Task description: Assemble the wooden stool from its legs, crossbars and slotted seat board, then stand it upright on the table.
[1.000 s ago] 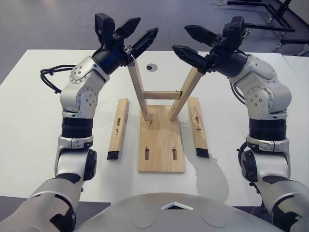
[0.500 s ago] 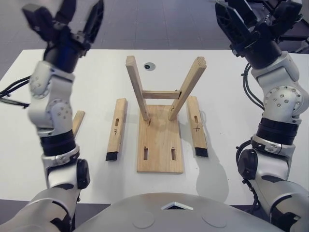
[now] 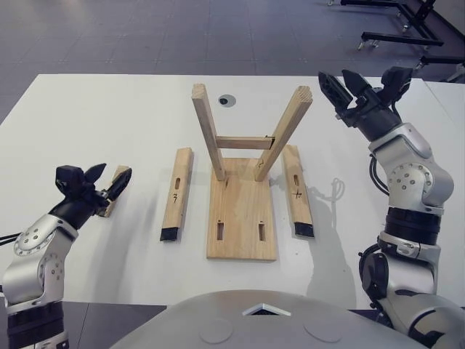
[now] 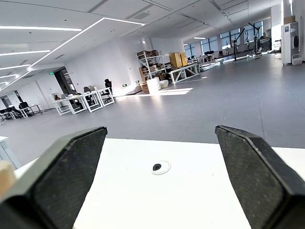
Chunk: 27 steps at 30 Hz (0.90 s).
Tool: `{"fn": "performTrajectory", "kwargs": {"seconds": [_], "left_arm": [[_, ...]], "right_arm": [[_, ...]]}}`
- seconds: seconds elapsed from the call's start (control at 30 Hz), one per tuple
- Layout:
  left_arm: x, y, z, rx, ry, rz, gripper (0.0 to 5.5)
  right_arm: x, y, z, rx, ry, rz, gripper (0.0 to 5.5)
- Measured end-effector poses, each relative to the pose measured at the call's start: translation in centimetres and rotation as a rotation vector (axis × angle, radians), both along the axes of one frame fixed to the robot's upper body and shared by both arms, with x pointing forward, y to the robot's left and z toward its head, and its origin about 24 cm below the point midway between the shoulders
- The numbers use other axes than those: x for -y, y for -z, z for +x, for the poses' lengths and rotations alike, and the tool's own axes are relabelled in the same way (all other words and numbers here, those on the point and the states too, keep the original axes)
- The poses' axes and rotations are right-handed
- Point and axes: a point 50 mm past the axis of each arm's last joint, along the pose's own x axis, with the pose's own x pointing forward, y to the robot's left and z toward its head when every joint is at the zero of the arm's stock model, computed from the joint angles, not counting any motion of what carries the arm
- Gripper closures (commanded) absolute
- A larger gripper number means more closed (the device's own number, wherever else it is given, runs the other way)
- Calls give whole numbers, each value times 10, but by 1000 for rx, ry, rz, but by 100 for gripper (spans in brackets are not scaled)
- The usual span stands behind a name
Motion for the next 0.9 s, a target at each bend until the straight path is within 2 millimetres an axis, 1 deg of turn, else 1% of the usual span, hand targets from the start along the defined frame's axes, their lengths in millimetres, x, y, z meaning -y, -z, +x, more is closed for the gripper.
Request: {"fn": "performTrajectory", "kwargs": {"seconds": [0.07, 0.13, 0.3, 0.47, 0.6, 0.7, 0.73, 0.9], "left_arm": [[-4, 12, -9, -73, -21, -20, 167], [-7, 19, -13, -117, -45, -27, 167], [-6, 20, -13, -120, -71, -7, 167], [-7, 18, -12, -113, -105, 17, 167], [-13, 23, -14, -142, -159, 28, 167], [-15, 29, -17, -176, -168, 23, 167], [-14, 32, -19, -196, -167, 23, 185], [-13, 35, -22, -225, -154, 9, 260]], "right_arm": [[-1, -1, -1, 3, -13, 5, 131], [-2, -2, -1, 4, -27, 11, 131], [-3, -2, -3, -3, -60, 11, 131], [-3, 4, -6, -30, -72, 10, 131], [-5, 3, -6, -26, -81, 6, 131], [-6, 2, -7, -19, -89, 2, 131], [-6, 2, -7, -20, -94, 2, 131], [-8, 3, -7, -37, -111, -7, 131]]}}
